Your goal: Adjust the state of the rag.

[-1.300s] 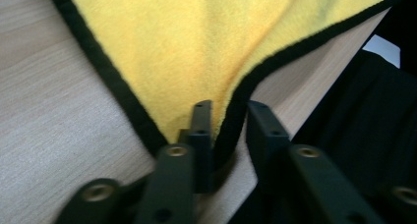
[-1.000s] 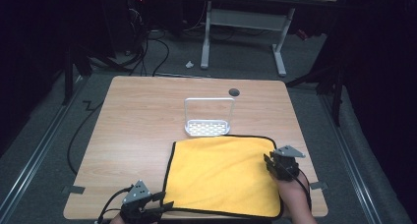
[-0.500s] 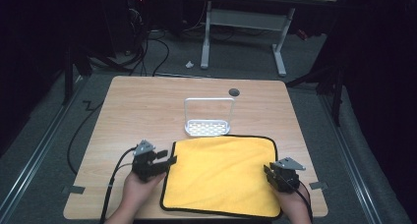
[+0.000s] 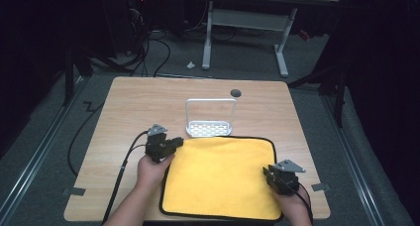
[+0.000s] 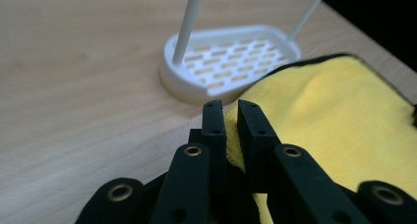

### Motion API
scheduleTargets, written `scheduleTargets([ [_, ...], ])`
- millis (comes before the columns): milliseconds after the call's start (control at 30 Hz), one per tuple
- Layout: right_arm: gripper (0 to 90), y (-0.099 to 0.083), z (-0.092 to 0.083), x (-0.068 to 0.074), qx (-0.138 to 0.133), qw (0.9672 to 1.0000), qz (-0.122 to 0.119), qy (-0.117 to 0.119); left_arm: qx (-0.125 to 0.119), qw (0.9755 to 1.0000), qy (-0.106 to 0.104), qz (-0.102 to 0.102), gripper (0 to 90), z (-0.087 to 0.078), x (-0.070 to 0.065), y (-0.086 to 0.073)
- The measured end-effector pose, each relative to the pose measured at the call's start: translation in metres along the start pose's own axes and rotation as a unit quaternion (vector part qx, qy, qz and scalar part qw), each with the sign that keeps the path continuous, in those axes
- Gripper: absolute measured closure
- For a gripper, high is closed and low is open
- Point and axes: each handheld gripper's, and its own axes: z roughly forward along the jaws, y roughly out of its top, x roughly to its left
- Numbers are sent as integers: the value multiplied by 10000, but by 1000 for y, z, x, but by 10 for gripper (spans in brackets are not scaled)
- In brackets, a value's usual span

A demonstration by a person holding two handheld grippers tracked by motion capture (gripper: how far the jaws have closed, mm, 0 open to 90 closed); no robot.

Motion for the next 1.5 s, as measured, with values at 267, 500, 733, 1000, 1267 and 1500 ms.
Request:
scheduleTargets([
  [267,710,6,1,27,66,9988,-423,249,701,9965,380,252,567,-40,11,-54],
  [500,696,0,-7,22,139,9991,-340,231,585,9982,99,97,619,-44,10,-71],
  [733,684,-10,-21,16,295,9989,-263,237,1198,9924,-107,243,677,-51,-20,-83],
  [1000,677,-10,-27,15,136,9995,-166,249,904,9958,78,-115,561,-57,-2,-70],
  [1267,676,-10,-20,20,198,9991,-301,226,1169,9919,351,-362,781,-11,19,-48],
  [1500,680,9,3,15,154,9995,-259,21,1146,9890,935,-79,845,29,49,-15],
])
